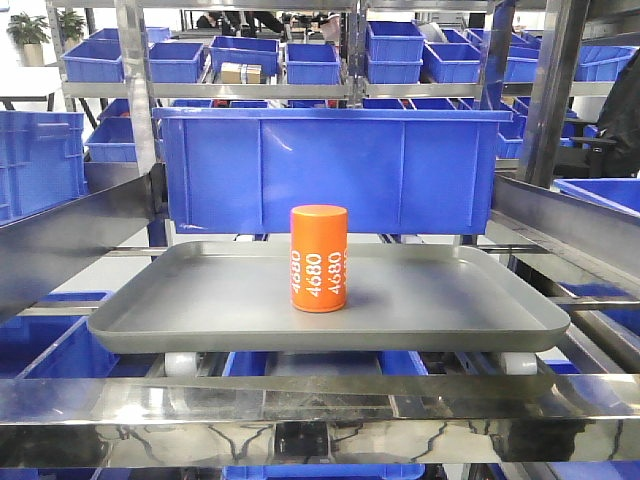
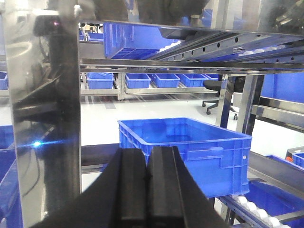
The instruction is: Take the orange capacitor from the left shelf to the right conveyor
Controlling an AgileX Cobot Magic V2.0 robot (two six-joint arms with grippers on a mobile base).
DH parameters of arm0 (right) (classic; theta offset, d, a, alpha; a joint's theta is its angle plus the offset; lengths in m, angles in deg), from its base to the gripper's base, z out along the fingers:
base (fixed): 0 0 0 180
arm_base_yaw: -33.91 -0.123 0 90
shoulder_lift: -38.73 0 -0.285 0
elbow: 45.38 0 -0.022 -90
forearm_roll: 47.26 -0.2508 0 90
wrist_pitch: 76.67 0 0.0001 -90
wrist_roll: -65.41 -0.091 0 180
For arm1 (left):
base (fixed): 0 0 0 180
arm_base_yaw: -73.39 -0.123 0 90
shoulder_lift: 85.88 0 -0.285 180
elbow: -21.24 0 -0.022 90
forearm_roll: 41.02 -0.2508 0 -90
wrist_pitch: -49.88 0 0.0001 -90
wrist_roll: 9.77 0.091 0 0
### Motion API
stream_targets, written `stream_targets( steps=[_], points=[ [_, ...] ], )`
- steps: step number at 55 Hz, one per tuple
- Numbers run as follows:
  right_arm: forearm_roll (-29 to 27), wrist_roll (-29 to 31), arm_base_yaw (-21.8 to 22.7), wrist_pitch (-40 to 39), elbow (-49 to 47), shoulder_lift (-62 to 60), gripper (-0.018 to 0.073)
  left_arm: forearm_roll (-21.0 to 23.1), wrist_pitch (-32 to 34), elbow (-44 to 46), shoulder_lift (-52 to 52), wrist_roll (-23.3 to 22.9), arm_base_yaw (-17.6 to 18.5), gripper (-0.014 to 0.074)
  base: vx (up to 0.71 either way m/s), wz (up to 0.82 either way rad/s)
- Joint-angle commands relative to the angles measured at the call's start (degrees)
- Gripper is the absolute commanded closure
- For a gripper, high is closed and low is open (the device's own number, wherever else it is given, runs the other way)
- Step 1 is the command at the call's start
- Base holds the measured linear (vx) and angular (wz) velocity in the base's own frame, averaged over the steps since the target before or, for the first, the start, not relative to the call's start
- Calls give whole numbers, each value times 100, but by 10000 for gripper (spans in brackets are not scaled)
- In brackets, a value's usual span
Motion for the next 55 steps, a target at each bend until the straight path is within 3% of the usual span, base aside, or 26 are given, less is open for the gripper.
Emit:
stream_targets(
  steps=[1, 12, 23, 30, 40, 47, 55],
  points=[
    [-76, 81, 24, -394, -182, 75, 545, 23, 466, 171, -29, -32, 44, 603, 0, 0],
    [-80, 81, 24, -363, -182, 75, 371, 23, 466, 171, -29, -32, 44, 603, 0, 0],
    [-227, 81, 24, -303, -182, 75, 10, 23, 466, 171, -29, -32, 44, 603, 0, 0],
    [-227, 81, 24, -375, -182, 75, -152, 23, 466, 171, -29, -32, 44, 603, 0, 0],
    [-813, 88, 17, -242, -188, 133, -159, 23, 466, 171, -29, -32, 44, 603, 0, 0],
    [-1471, 775, -20, 312, -398, 503, -143, 23, 466, 171, -29, -32, 44, 603, 0, 0],
    [-2593, 1726, -443, 587, -748, 1200, -141, 23, 466, 171, -29, -32, 44, 603, 0, 0]
  ],
)
